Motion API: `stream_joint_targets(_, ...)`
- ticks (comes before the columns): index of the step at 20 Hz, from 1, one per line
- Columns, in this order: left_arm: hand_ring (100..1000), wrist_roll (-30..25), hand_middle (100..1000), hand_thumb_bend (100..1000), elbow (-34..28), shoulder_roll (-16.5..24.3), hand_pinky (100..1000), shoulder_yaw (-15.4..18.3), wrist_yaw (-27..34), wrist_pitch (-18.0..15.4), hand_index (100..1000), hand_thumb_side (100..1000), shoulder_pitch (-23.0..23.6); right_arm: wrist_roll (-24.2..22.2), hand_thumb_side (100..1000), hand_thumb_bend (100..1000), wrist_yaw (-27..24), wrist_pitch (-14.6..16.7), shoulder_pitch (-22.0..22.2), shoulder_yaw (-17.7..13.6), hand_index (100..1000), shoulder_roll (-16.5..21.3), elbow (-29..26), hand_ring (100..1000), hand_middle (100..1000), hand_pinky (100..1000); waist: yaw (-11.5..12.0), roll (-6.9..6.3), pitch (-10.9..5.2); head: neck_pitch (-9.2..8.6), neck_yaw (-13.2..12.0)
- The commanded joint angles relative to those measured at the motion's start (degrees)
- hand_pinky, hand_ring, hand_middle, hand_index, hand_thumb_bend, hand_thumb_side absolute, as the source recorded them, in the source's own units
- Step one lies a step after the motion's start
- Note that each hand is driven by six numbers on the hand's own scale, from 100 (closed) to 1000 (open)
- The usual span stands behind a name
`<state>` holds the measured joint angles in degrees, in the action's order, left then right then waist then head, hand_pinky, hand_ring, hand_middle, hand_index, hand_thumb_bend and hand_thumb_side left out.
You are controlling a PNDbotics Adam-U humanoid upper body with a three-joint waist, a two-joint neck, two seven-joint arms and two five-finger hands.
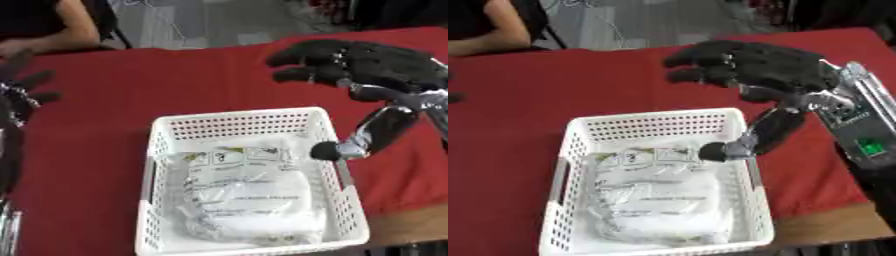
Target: Pick up objects on the table and place them in the box.
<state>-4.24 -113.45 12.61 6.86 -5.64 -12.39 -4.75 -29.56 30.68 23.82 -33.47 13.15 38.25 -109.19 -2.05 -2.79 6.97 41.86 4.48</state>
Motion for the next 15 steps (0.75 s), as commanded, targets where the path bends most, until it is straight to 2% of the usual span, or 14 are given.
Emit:
stream_joint_targets(1, 871, -0.2, 977, 715, -1.1, 0.3, 755, 0.1, 0.3, 0.0, 950, 1000, -0.2, 4.7, 928, 388, 0.9, -2.1, 0.6, -3.4, 1000, 1.3, -2.5, 981, 992, 973, -0.1, 0.0, -0.63, -0.27, -0.2)
stream_joint_targets(7, 871, -0.2, 978, 713, -1.1, 0.2, 755, 0.2, 0.2, 0.0, 949, 1000, -0.2, 12.0, 955, 397, 2.0, -6.0, 4.2, -8.4, 1000, 0.2, -5.2, 955, 962, 923, -0.5, -0.14, -0.53, -0.32, -0.6)
stream_joint_targets(15, 872, 0.1, 979, 712, -1.1, 0.0, 756, 0.4, 0.0, 0.0, 949, 1000, -0.2, 21.1, 948, 474, 1.2, -10.3, 10.1, -15.8, 1000, -5.8, -5.4, 897, 909, 817, -1.0, -0.28, -0.37, -0.48, -1.2)
